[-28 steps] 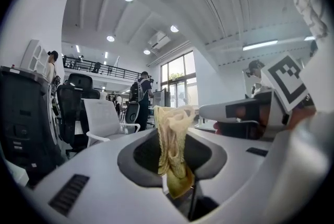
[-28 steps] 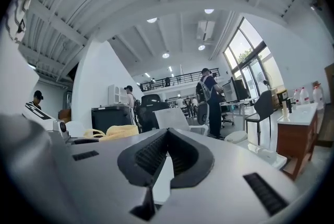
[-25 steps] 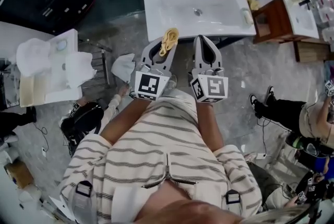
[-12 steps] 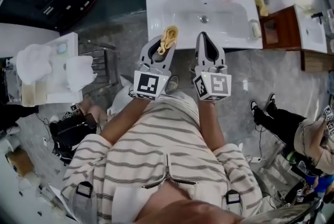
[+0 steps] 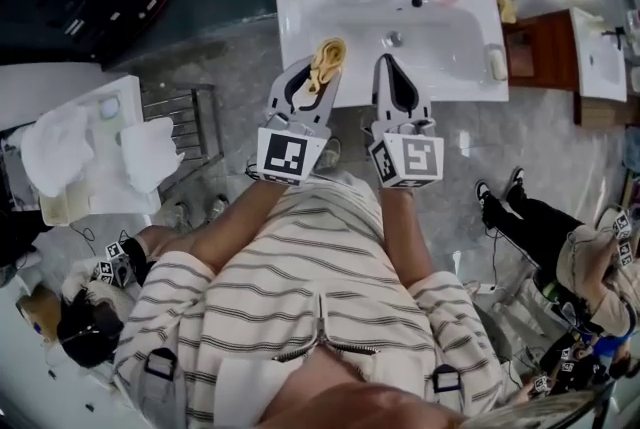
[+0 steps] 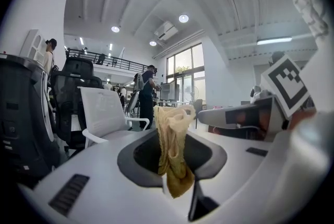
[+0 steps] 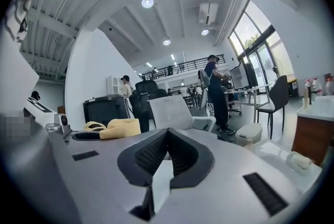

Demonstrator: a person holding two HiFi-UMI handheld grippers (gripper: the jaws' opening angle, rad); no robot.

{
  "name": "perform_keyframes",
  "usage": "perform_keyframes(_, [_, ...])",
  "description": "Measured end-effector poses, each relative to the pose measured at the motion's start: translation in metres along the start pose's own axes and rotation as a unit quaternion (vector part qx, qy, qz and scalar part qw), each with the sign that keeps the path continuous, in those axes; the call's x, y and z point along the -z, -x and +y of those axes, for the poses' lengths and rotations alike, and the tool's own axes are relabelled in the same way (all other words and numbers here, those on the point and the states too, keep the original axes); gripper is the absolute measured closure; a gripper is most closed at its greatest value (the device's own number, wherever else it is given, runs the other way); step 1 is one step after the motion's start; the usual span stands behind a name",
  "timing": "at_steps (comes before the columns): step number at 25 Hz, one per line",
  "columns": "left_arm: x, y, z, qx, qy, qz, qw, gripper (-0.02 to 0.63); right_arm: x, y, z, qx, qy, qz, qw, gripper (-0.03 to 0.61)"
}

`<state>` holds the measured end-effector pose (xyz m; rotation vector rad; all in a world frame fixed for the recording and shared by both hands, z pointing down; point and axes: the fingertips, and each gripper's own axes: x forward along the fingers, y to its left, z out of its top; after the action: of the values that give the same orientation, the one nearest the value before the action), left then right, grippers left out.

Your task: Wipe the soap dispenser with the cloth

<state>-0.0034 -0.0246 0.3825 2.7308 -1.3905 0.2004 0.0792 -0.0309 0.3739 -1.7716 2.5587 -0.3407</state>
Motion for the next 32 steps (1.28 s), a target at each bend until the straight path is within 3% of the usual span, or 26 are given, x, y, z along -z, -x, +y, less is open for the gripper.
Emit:
perform_keyframes(13, [0.022,-0.045,0.052,0.042,0.011,0.024,0.9988,0.52,0.027,-0.075,-0.012,0.035,-0.024,0.031,0.999,0.578])
perform_keyframes(19, [0.037,-0.066,0.065,0.03,0.014,0.03,0.999,0.52,0.044,-0.103,-0.027,0.029,-0.024,0.046,0.998,0.578])
perform_keyframes(24, [0.053,-0.074,0.077,0.005,-0.006,0.053,0.9985,0.52,0.065,-0.133,-0.041,0.014,-0.008,0.069,0.997,0.577])
perform_keyframes(32, [0.072,-0.083,0.072,-0.014,0.019,0.056,0.9981,0.52,0.101,-0.16,-0.058,-0.003,-0.005,0.1,0.995,0.54])
